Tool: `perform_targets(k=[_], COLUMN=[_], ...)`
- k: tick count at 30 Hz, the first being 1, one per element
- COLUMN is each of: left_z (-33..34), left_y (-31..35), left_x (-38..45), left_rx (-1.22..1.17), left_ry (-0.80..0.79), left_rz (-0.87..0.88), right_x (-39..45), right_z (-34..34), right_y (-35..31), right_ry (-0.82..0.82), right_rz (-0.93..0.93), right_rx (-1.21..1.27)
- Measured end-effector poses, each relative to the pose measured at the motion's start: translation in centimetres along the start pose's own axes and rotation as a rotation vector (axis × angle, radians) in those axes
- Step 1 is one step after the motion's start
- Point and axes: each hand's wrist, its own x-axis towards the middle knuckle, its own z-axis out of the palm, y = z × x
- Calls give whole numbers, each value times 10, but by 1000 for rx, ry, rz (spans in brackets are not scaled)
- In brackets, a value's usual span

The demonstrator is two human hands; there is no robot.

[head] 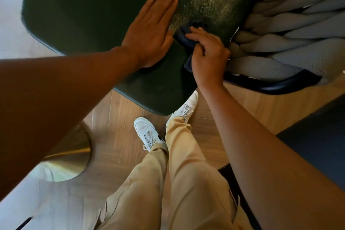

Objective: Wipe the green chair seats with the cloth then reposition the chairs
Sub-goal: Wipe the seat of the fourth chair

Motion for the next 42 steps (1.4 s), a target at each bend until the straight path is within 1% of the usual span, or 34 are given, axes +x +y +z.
perform_targets(k=[4, 9, 14, 17, 19, 20, 23, 24, 26, 29, 31, 33, 35, 39, 42], left_z=[4, 21, 26, 21, 15, 10, -6, -12, -28, -61, -89, -120, -152, -207, -230], left_y=[3, 7, 9, 9, 14, 19, 38, 46, 61, 81, 88, 94, 103, 120, 129], left_x=[-54, -125, -145, -155, -168, -175, -199, -207, -223, -239, -242, -241, -237, -221, -207], left_rx=[-4, -5, 19, 18, -9, -25, -74, -104, -186, -262, -279, -298, -308, -338, -318], left_ry=[-29, -24, -61, -110, -164, -190, -204, -187, -163, -138, -139, -172, -197, -191, -224], left_rz=[-18, 16, -8, 26, 73, 92, 117, 108, 59, 18, 35, 32, 26, 9, 34], right_x=[-30, -76, -110, -124, -129, -129, -128, -129, -132, -134, -131, -127, -129, -133, -130], right_z=[-6, -6, -10, -18, -27, -32, -53, -62, -84, -119, -147, -175, -200, -230, -244], right_y=[-4, -13, -21, -31, -39, -44, -62, -71, -90, -114, -129, -148, -169, -193, -209], right_ry=[-73, -127, -178, -264, -361, -418, -577, -609, -625, -681, -795, -941, -1043, -1160, -1146], right_rz=[-15, 0, -24, 14, 96, 168, 508, 630, 830, 1006, 1036, 1017, 996, 1092, 1057], right_rx=[13, 78, 83, 109, 158, 190, 327, 406, 580, 726, 709, 649, 611, 615, 582])
